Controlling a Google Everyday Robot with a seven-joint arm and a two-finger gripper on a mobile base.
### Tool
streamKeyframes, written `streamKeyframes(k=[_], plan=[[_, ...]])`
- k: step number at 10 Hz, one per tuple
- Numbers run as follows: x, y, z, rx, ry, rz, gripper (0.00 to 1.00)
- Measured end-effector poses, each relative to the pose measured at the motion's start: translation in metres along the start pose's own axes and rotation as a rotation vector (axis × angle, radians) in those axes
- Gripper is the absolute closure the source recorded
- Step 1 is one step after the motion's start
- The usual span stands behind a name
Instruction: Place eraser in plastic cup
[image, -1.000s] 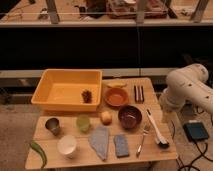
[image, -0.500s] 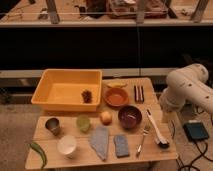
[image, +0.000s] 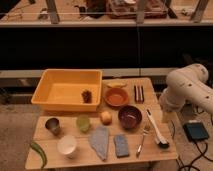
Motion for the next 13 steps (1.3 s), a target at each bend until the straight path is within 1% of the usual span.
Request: streamKeyframes(k=[2, 3, 4, 5, 6, 7, 8, 9, 11, 13], plan=[[0.000, -0.001, 0.000, 0.001, 0.000, -0.004, 0.35], [0.001, -0.003, -0.002, 0.005, -0.001, -0.028, 0.35], [0.007, -0.012, -0.006, 0.020, -0.003, -0.092, 0.35], [0.015, -0.020, -0.010, 0.030, -0.006, -0.169, 0.35], [0.019, -0.032, -0.016, 0.042, -0.020, -0.301, 0.35], [0.018, -0.037, -0.021, 0.049, -0.035, -0.411, 0.35], [0.019, -0.040, -0.027, 0.043, -0.054, -0.525, 0.35], [0.020, -0.041, -0.032, 0.028, -0.072, -0.657, 0.35], [0.013, -0.051, -0.042, 0.028, -0.079, -0.835, 0.35], [0.012, -0.056, -0.050, 0.027, -0.079, -0.944, 0.35]])
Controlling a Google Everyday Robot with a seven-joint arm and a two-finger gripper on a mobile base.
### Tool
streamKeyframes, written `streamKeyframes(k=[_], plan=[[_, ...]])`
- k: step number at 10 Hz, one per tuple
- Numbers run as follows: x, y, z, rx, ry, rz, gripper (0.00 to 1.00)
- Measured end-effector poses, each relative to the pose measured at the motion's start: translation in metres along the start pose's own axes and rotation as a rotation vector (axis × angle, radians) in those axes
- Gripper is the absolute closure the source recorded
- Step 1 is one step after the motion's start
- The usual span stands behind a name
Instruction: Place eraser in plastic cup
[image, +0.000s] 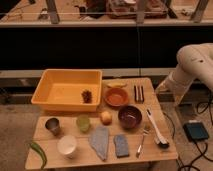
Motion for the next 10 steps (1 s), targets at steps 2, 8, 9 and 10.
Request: streamKeyframes(k=[2, 8, 9, 10], plan=[[-0.003, 0.000, 0.000, 0.013, 0.007, -0.018, 0.35], [0.000, -0.048, -0.012, 0.183, 0.250, -0.414, 0.35], [0.001, -0.052, -0.014, 0.189, 0.271, -0.455, 0.35], [0.001, -0.054, -0.015, 0.190, 0.282, -0.477, 0.35]])
